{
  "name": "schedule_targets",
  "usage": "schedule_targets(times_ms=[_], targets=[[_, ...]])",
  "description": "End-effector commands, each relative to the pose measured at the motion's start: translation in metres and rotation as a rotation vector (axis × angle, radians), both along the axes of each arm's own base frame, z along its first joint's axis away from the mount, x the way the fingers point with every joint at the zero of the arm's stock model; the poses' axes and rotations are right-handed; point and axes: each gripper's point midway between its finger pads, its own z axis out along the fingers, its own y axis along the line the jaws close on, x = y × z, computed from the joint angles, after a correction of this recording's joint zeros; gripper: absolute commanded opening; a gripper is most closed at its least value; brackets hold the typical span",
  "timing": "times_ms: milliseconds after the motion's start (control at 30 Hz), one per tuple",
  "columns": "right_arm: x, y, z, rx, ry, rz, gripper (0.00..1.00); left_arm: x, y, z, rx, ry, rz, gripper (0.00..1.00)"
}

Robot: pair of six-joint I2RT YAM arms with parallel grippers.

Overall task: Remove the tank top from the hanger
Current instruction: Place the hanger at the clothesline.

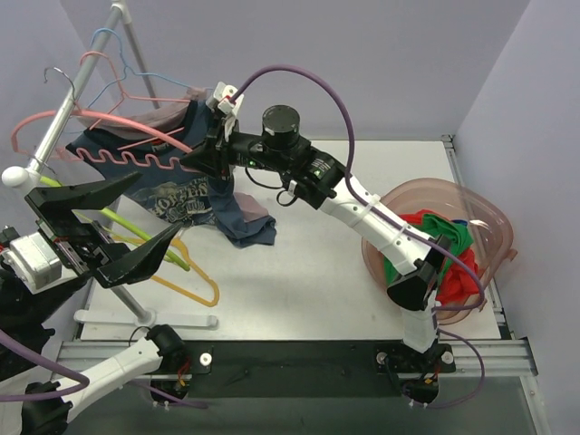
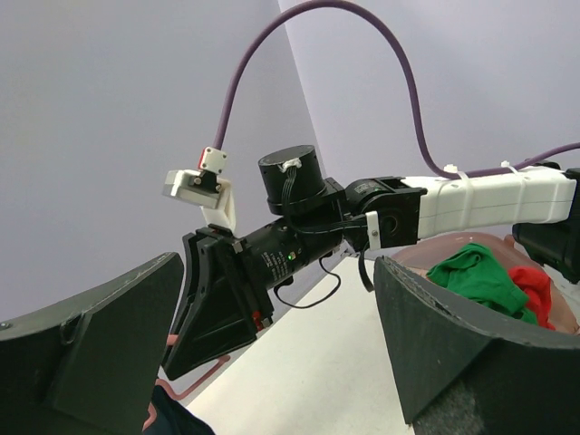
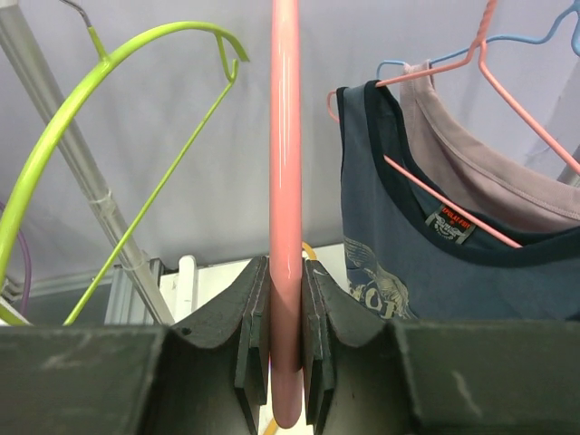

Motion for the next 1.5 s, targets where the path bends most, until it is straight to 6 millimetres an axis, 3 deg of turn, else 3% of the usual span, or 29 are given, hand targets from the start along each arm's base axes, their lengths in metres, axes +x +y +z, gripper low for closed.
schedule_targets(times_ms=[0, 167, 267, 300, 367, 500, 533, 600, 633, 733, 767, 867, 967, 1100, 1267, 1300, 1333, 1367, 1400, 1467], targets=[[-0.005, -0.001, 0.041, 0.108, -0.045, -0.003, 0.0, -0.001, -0.003, 0.001, -0.01, 0.008, -0.022, 0.97], [-0.003, -0.002, 0.025, 0.088, 0.027, -0.015, 0.0, -0.001, 0.006, 0.004, -0.015, 0.003, 0.015, 0.97], [-0.002, -0.006, 0.02, 0.085, 0.071, -0.033, 0.14, 0.002, 0.008, 0.003, -0.006, 0.004, 0.038, 0.97], [-0.002, -0.006, 0.011, 0.071, 0.094, -0.039, 0.25, 0.002, 0.009, 0.004, 0.003, -0.006, 0.048, 0.97], [-0.002, -0.017, 0.016, 0.084, 0.117, -0.068, 0.37, 0.004, 0.009, 0.0, 0.024, 0.001, 0.056, 0.97], [0.003, -0.046, -0.012, 0.108, 0.275, -0.229, 0.55, 0.009, 0.018, 0.004, -0.002, 0.02, 0.105, 0.97], [-0.003, -0.058, -0.032, 0.098, 0.308, -0.262, 0.57, 0.014, 0.025, 0.004, -0.025, 0.04, 0.144, 0.97], [0.0, -0.077, -0.046, 0.122, 0.356, -0.36, 0.59, 0.017, 0.028, 0.004, -0.036, 0.053, 0.167, 0.97], [-0.007, -0.091, -0.065, 0.109, 0.379, -0.39, 0.59, 0.018, 0.03, 0.005, -0.044, 0.058, 0.175, 0.97], [-0.014, -0.112, -0.09, 0.127, 0.455, -0.487, 0.59, 0.015, 0.033, 0.007, -0.056, 0.053, 0.174, 0.97], [-0.019, -0.114, -0.121, 0.081, 0.493, -0.527, 0.59, 0.013, 0.033, 0.009, -0.062, 0.044, 0.167, 0.97], [-0.027, -0.12, -0.172, -0.001, 0.564, -0.628, 0.59, 0.006, 0.036, 0.012, -0.072, 0.018, 0.151, 0.97], [-0.039, -0.11, -0.208, -0.061, 0.609, -0.664, 0.59, -0.002, 0.039, 0.016, -0.092, 0.011, 0.129, 0.97], [-0.055, -0.075, -0.258, -0.173, 0.628, -0.663, 0.57, -0.007, 0.04, 0.017, -0.099, 0.011, 0.109, 0.97], [-0.057, -0.035, -0.29, -0.213, 0.654, -0.665, 0.52, -0.019, 0.052, 0.024, -0.152, -0.014, 0.1, 0.97], [-0.056, -0.027, -0.31, -0.241, 0.665, -0.674, 0.5, -0.021, 0.055, 0.026, -0.163, -0.02, 0.101, 0.97], [-0.055, -0.019, -0.31, -0.234, 0.666, -0.667, 0.49, -0.023, 0.057, 0.028, -0.172, -0.024, 0.1, 0.97], [-0.056, -0.013, -0.315, -0.234, 0.671, -0.668, 0.49, -0.027, 0.061, 0.03, -0.182, -0.033, 0.1, 0.97], [-0.054, -0.01, -0.332, -0.25, 0.684, -0.688, 0.48, -0.028, 0.062, 0.031, -0.187, -0.035, 0.099, 0.97], [-0.053, -0.003, -0.337, -0.227, 0.692, -0.686, 0.48, -0.032, 0.065, 0.034, -0.189, -0.041, 0.095, 0.97]])
